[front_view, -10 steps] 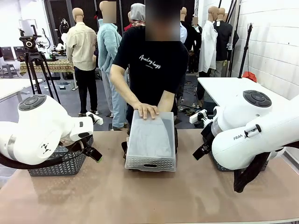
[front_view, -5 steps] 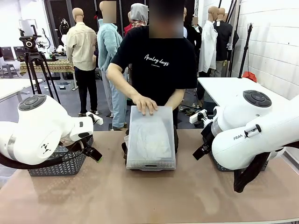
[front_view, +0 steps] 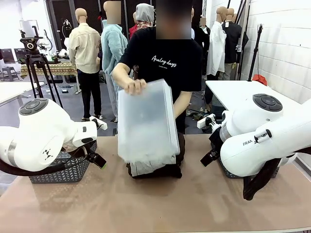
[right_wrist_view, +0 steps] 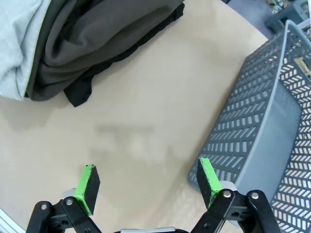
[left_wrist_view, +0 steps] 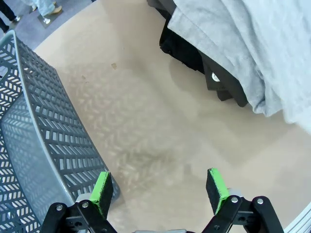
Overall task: Sort the tops and bottoms.
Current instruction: Lift clothes from the center of the table with your left hand.
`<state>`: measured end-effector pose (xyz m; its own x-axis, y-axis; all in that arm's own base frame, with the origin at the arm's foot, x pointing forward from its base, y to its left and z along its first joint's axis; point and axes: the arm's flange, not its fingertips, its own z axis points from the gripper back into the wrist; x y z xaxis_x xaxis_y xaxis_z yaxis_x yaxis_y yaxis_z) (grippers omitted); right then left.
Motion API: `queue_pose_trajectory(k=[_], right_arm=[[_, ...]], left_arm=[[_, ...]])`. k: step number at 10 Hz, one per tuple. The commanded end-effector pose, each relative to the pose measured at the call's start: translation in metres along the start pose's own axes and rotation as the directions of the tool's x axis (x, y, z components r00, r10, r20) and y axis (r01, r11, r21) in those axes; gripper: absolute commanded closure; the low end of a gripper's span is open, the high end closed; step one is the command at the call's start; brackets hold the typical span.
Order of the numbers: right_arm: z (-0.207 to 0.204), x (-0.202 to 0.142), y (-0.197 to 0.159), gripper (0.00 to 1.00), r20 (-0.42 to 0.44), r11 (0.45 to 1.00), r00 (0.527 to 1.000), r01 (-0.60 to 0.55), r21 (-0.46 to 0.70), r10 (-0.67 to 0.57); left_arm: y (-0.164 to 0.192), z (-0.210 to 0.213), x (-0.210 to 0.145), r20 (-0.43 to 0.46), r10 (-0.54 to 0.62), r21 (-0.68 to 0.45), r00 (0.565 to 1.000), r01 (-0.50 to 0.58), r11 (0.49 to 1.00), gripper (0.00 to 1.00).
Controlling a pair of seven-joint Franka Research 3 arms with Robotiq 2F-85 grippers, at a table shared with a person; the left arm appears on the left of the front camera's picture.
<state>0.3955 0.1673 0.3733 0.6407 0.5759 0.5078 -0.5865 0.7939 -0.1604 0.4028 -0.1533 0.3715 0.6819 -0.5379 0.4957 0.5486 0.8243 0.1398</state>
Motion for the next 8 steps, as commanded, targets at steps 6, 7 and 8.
queue_pose_trajectory(k=[6, 7, 8], right_arm=[[0.0, 0.0, -0.0001, 0.0, 0.0, 1.0, 1.0, 0.001, 0.0, -0.001], [0.0, 0.0, -0.0001, 0.0, 0.0, 1.0, 1.0, 0.001, 0.0, -0.001], [0.0, 0.0, -0.0001, 0.0, 0.0, 1.0, 1.0, 0.001, 0.0, -0.001]], left_arm=[[0.0017, 0.0, -0.0005, 0.0, 0.004, 0.0, 1.0, -0.004, 1.0, 0.0], [0.0017, 0.0, -0.0005, 0.0, 0.004, 0.0, 1.0, -0.004, 1.0, 0.0], [0.0017, 0.0, -0.0005, 0.0, 0.004, 0.0, 1.0, -0.004, 1.0, 0.0]])
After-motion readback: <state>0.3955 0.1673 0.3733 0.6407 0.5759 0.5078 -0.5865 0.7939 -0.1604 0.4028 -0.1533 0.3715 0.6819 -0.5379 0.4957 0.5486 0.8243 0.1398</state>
